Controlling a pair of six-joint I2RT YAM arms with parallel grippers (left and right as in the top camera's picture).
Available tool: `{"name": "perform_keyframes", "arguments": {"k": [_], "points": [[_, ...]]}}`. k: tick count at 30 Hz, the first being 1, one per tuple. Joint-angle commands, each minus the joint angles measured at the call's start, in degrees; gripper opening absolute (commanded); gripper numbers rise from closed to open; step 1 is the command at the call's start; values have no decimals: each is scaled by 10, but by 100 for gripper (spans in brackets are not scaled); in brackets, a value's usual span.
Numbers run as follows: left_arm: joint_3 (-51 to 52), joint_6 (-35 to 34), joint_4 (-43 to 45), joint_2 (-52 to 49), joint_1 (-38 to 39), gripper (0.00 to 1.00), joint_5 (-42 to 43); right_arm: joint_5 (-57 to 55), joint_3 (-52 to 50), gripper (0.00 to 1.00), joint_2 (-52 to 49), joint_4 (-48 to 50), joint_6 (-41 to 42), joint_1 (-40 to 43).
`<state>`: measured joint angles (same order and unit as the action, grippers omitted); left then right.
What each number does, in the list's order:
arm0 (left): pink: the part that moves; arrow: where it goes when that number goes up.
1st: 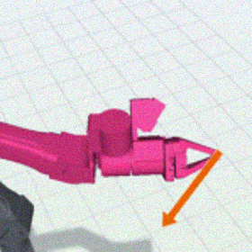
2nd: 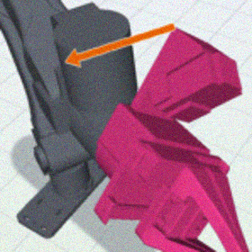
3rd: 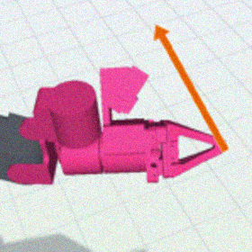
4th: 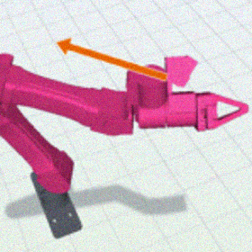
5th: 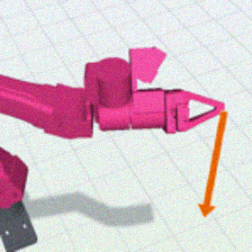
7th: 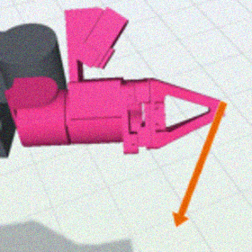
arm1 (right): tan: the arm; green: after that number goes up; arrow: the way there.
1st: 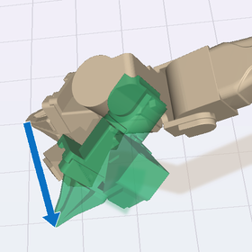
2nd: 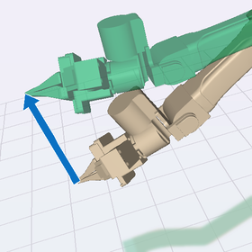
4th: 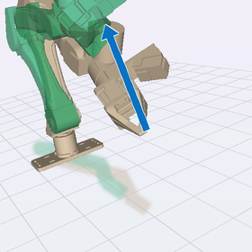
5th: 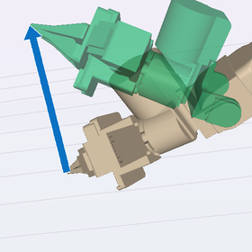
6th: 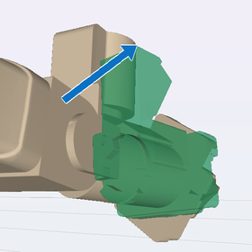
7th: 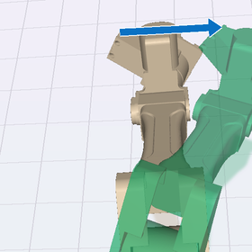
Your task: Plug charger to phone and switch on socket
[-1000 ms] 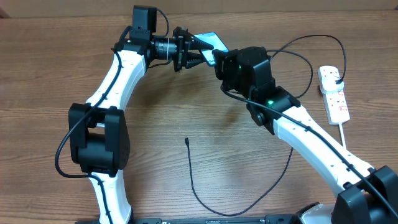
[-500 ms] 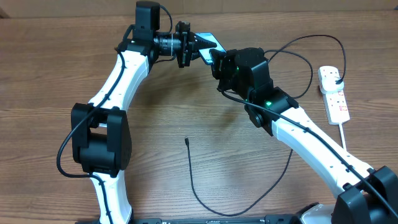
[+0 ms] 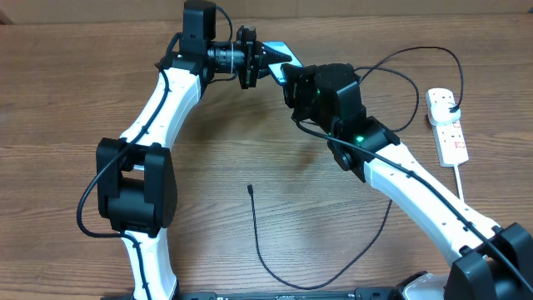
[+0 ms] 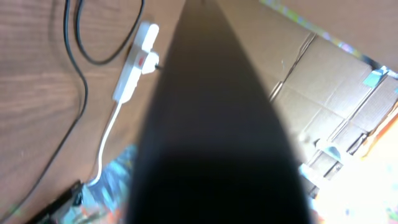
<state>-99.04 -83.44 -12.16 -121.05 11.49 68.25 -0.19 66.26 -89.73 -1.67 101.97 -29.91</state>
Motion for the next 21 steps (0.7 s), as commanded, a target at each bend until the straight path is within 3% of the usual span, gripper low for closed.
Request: {"name": "perform_keyframes", "arguments": {"k": [1,7,12,16,21], "points": [[-8,38,6,0,-12,4,-6,6,14,15,20,3,-13,-4],[-8,97,4,0,-21,4,7,6,14,30,20,-2,-19,-4],[-8,155,3,0,-32,4,19,4,14,31,20,-17,-20,-2],[-7,207,-12,0,-41,4,32,2,14,40,20,-19,-70,4],[-7,222,-13,0,-44,4,34,2,14,53,20,-25,-136,19]]}}
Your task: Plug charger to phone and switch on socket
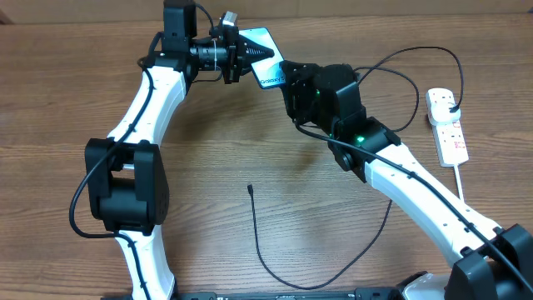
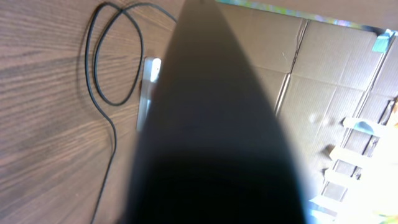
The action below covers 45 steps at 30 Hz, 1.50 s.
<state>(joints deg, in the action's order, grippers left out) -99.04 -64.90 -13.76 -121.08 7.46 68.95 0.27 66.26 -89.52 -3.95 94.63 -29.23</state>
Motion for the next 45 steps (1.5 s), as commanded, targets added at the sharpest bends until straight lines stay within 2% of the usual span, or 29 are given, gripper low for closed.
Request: {"name": "perform_keyframes", "arguments": {"k": [1,14,20,30,36,41,45], "points": [[-7,37,3,0,-4,4,27,-2,14,54,17,-6,-70,16],[-7,58,3,0,-4,4,17,-2,14,57,17,-54,-91,49],[-7,72,3,0,-5,4,16,-3,14,62,17,-94,-172,49],[-7,133,2,0,-13,4,31,-2,14,63,17,-130,-331,50],[-7,133,1,0,-16,4,31,26,14,68,17,-148,-402,50],[-7,133,1,0,-16,4,31,28,14,71,17,-183,-427,50],[-7,133,1,0,-16,4,29,29,14,72,17,-248,-451,50]]}}
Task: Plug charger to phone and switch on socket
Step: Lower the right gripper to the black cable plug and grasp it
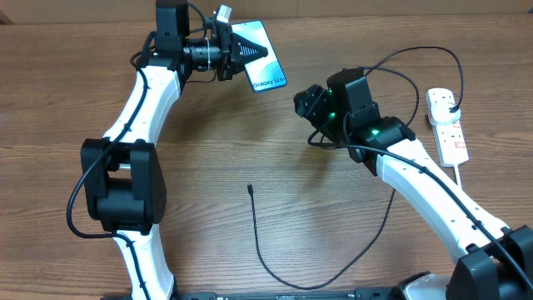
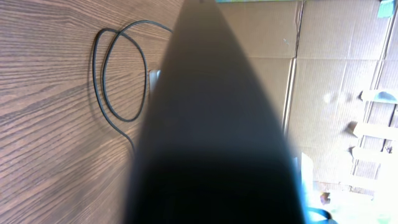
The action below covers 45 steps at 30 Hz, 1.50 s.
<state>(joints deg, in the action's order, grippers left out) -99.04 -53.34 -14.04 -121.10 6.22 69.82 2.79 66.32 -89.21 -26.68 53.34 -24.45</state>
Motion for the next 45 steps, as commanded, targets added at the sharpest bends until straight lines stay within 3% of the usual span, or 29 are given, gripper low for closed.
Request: {"name": "perform_keyframes", "arguments": {"k": [1,5,12,24,31,45], "points": [[-7,18,4,0,-4,4,19,4,13,73,14,-33,-44,2],[-7,27,2,0,-10,4,18,10,13,75,14,-77,-48,2],[-7,79,-87,0,-30,4,21,60,13,76,14,-119,-117,2],[-7,116,-84,0,-35,4,26,104,12,76,14,-231,-132,-3],[-7,115,-85,0,-74,4,49,111,12,76,-2,-273,-129,-47],[-7,114,-85,0,-88,4,58,188,12,68,-112,-208,-77,-156]]}}
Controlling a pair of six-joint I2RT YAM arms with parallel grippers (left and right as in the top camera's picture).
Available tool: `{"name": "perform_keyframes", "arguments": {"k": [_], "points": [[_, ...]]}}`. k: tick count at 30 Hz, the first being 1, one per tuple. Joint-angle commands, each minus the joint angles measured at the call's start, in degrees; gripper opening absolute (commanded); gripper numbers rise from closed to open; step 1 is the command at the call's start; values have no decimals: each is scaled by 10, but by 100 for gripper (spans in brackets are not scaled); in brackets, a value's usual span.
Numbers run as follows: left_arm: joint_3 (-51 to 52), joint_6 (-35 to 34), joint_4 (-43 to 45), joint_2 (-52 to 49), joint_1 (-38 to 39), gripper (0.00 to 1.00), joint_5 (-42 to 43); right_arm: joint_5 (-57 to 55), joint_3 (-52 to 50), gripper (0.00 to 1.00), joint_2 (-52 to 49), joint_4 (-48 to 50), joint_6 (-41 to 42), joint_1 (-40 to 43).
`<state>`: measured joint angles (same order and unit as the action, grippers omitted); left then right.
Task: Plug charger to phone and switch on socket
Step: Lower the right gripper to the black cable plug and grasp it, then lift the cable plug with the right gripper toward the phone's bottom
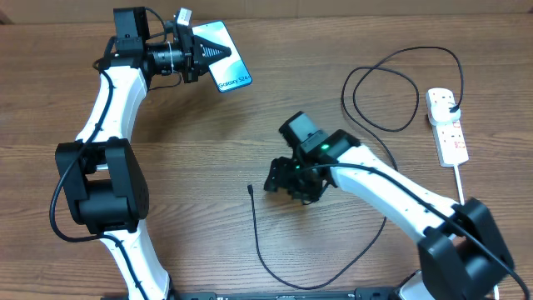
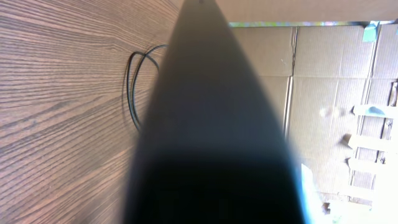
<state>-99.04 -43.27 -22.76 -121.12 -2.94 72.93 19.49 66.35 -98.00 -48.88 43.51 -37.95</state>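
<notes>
My left gripper (image 1: 221, 52) is shut on the blue phone (image 1: 234, 77) and holds it off the table at the back left. In the left wrist view the phone (image 2: 211, 137) is a dark wedge filling the middle. The black charger cable's free plug (image 1: 251, 188) lies on the table at the centre. My right gripper (image 1: 277, 180) is low over the table just right of that plug; its jaws are too dark to read. The white socket strip (image 1: 446, 125) lies at the far right.
The cable (image 1: 265, 262) runs from the plug toward the front edge, then right under my right arm. A cable loop (image 1: 383, 92) lies at the back right beside the strip. Cardboard boxes (image 2: 336, 81) stand beyond the table.
My left gripper has carried the phone further left along the back. My right gripper has gone from the back right to the table's middle, beside the cable's free plug.
Both grippers were together at the phone at the back centre. Then the left gripper held the phone with the right one at its lower end. Then the right gripper stood apart from it. Now the phone is at the back left and the right gripper is by the plug.
</notes>
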Motion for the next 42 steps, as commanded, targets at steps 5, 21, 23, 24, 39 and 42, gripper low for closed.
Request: {"name": "perform_keyframes", "arguments": {"k": [5,21,23,24,39,42], "points": [[-7,13,0,0,3,4,27,19,12,64,-50,56,27,-56],[-7,13,0,0,4,4,30,-18,12,47,-107,129,22,-95],[-7,13,0,0,4,4,32,-19,12,47,-114,138,16,-95],[-7,13,0,0,4,4,32,-19,12,47,-116,141,16,-95],[-7,13,-23,0,4,4,32,-36,12,43,-141,176,28,-95],[-7,13,-23,0,4,4,32,-29,12,38,-155,177,45,-95]]}}
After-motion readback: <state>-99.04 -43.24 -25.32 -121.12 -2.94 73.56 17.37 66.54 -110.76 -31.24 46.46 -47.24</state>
